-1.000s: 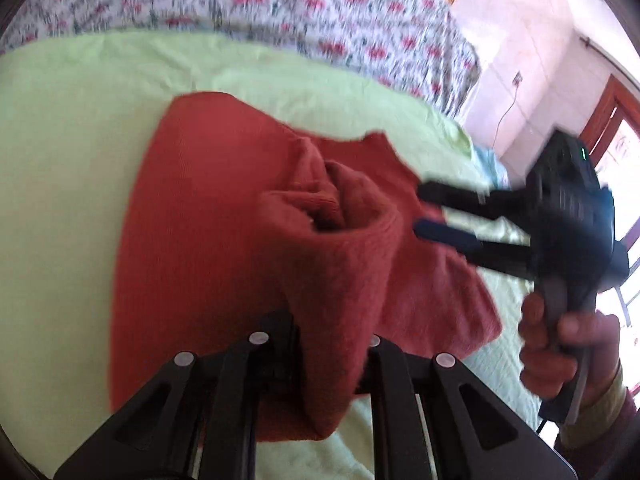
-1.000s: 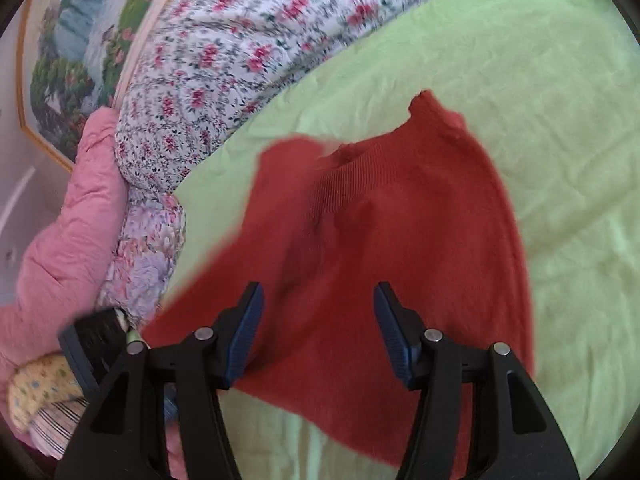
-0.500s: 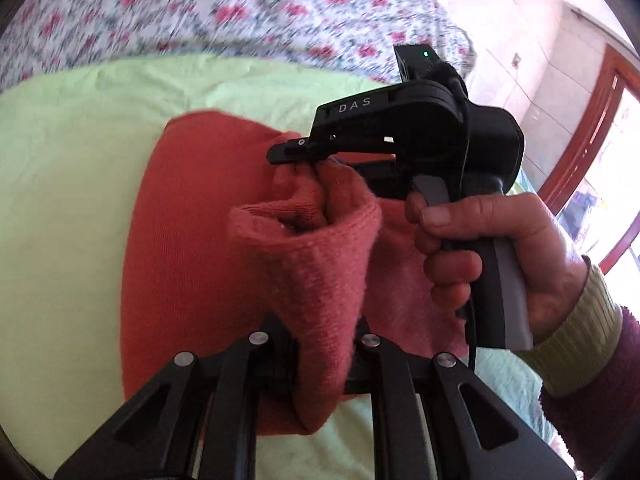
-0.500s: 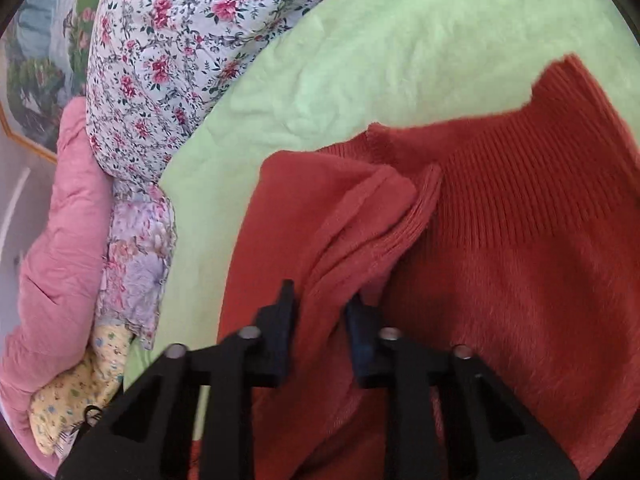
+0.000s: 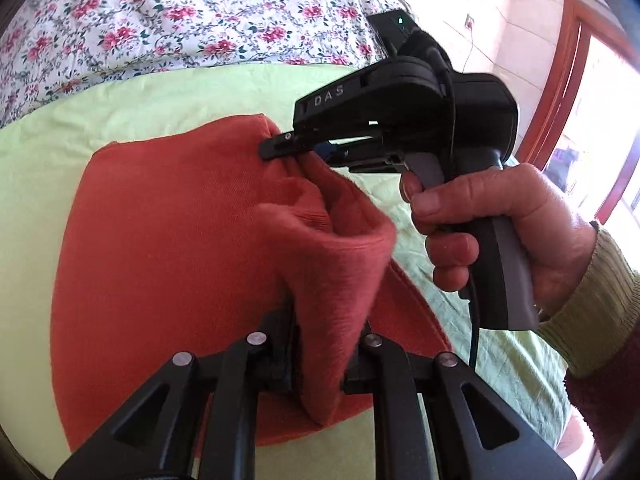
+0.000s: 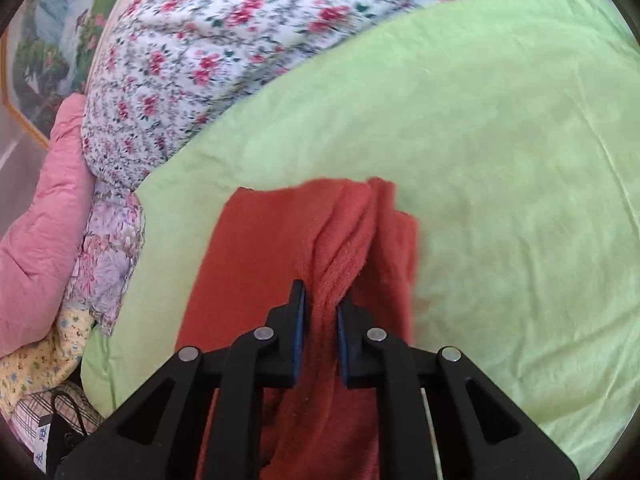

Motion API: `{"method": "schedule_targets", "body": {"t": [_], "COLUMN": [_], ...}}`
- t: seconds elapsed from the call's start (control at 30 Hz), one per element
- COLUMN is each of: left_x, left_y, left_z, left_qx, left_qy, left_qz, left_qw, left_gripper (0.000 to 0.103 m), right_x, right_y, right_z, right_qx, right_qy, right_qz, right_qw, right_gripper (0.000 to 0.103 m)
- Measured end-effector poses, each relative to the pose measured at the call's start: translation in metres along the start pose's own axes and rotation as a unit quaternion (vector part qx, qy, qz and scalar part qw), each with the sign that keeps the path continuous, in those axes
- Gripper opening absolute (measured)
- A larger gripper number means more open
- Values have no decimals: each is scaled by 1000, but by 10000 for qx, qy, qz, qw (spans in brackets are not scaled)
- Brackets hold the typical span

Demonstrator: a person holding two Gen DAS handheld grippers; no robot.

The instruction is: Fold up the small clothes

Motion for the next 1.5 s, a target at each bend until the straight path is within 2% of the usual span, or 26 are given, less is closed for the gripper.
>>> {"method": "schedule_targets", "body": {"t": [0.07,0.17,0.27,0.5,0.53,0.57,0.6,0.63,0.67,0.83,0.93,1.07,1.17,1.3,1.43,1.5], "left_x": [-5,-11,-11,-12,-10,-8,-5,-2,1,37,69,108,138,172,197,202], "left_y": [3,6,3,-8,-7,-8,-8,-8,-8,-2,4,14,17,10,5,8], "left_z": [-4,-2,4,-17,-19,-23,-28,-34,-39,-66,-75,-78,-67,-29,9,22], "left_qx": [-33,-90,28,201,232,270,316,337,334,257,212,90,216,752,1011,987], "left_qy": [-96,-150,-186,-651,-726,-792,-901,-977,-1000,-846,-583,-246,-120,-253,-402,-491], "left_qz": [18,115,85,93,56,8,-75,-150,-208,-481,-741,-1024,-1453,-2215,-2818,-2929], "left_qw": [9999,9998,9998,9976,9971,9965,9954,9945,9942,9949,9953,9944,9891,9719,9533,9498], "left_gripper": [14,14,15,24,27,30,37,44,46,55,57,66,71,71,71,71], "right_x": [-8,-2,-6,-8,-7,-7,-7,-8,-7,-4,-5,-6,-4,-5,-9,-10], "right_y": [1,6,3,-7,-7,-8,-9,-11,-12,-22,-29,-36,-39,-41,-41,-42], "right_z": [-5,-11,-6,-22,-27,-31,-36,-41,-45,-55,-56,-52,-47,-39,-27,-21], "right_qx": [-68,-204,-135,-255,-310,-352,-400,-453,-501,-422,-341,-217,-138,-51,79,161], "right_qy": [111,201,-18,-352,-436,-504,-558,-583,-565,-433,-418,-320,-288,-200,-144,-10], "right_qz": [145,20,-85,-155,-138,-124,-83,-8,51,162,214,322,304,362,444,487], "right_qw": [9998,9996,9999,9989,9985,9980,9976,9973,9971,9980,9983,9987,9990,9991,9989,9987], "right_gripper": [15,15,15,19,26,40,49,66,74,74,74,74,74,74,74,74]}}
Point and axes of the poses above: each gripper's, at about its wrist camera, not at the fingertips, and z roughly the way its jaws point, x to its left, y to its top, the point moved 5 cm from there along z, roughly the way its jaws point, and after that the axes turned 9 degrees about -x, right-handed, at the moved point
